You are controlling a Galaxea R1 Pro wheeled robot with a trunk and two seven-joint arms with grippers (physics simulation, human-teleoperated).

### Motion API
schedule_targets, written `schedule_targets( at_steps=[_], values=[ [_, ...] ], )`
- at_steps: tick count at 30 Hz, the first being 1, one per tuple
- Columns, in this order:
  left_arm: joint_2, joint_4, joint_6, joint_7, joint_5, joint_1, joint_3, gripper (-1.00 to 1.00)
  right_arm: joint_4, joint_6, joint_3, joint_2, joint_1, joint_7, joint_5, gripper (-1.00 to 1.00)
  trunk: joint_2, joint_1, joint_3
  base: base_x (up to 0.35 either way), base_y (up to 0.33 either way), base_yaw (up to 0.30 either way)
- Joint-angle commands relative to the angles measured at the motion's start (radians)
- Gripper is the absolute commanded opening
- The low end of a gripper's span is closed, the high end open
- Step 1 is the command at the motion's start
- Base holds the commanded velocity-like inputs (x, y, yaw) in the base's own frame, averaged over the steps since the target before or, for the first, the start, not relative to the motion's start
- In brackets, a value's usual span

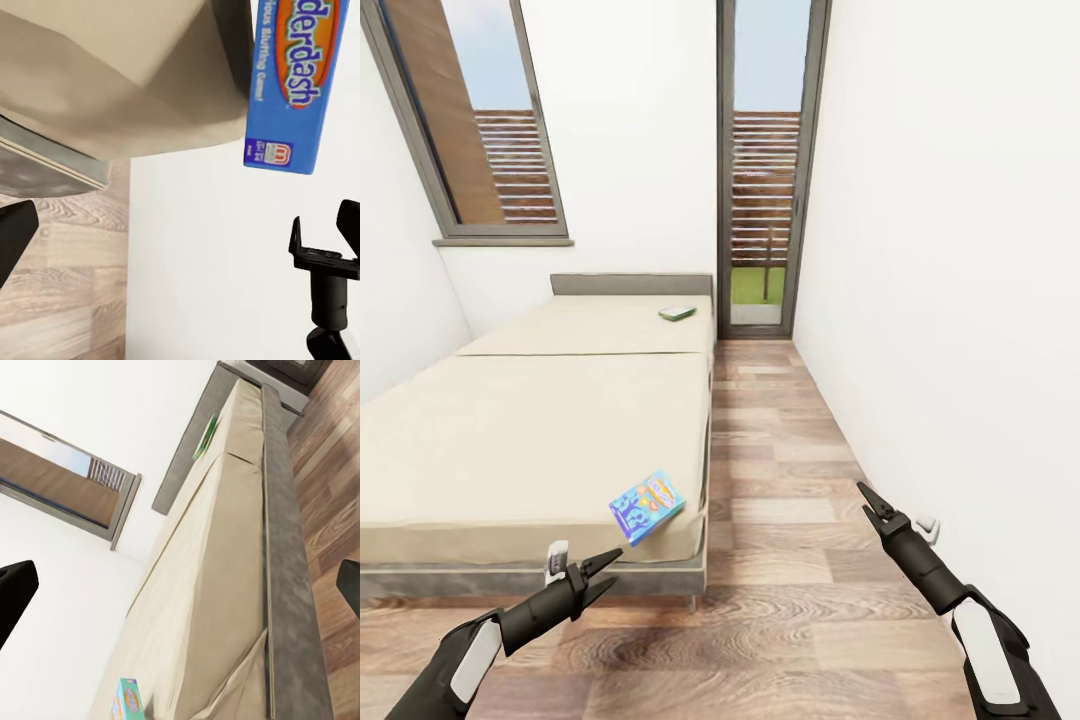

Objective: Put all the toys in the child's room - the three board games (two on the bed and one on the table), the two jigsaw puzzles on the table, and the tennis ball on the table - inside the toy box on the table in the child's room.

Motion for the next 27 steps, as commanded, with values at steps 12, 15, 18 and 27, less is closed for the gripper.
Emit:
schedule_targets(
  at_steps=[12,15,18,27],
  values=[
    [0.000,0.000,0.006,-0.002,0.003,0.000,0.001,1.00,0.000,0.007,-0.001,0.000,0.000,0.001,-0.007,1.00,0.000,0.000,-0.001,0.064,-0.063,0.000],
    [0.000,0.000,0.006,-0.003,0.003,0.000,0.001,1.00,0.000,0.008,-0.001,0.000,0.000,0.001,-0.007,1.00,0.000,0.000,-0.001,0.008,-0.008,0.000],
    [0.000,0.000,0.006,-0.005,0.003,0.000,0.001,1.00,0.000,0.008,-0.001,0.000,0.000,0.001,-0.007,1.00,0.000,0.000,-0.001,0.004,-0.004,0.000],
    [0.000,0.000,0.006,-0.006,0.004,0.000,0.002,1.00,0.000,0.008,-0.001,0.000,0.000,0.001,-0.007,1.00,0.000,0.000,-0.001,0.001,-0.001,0.000]
  ],
)
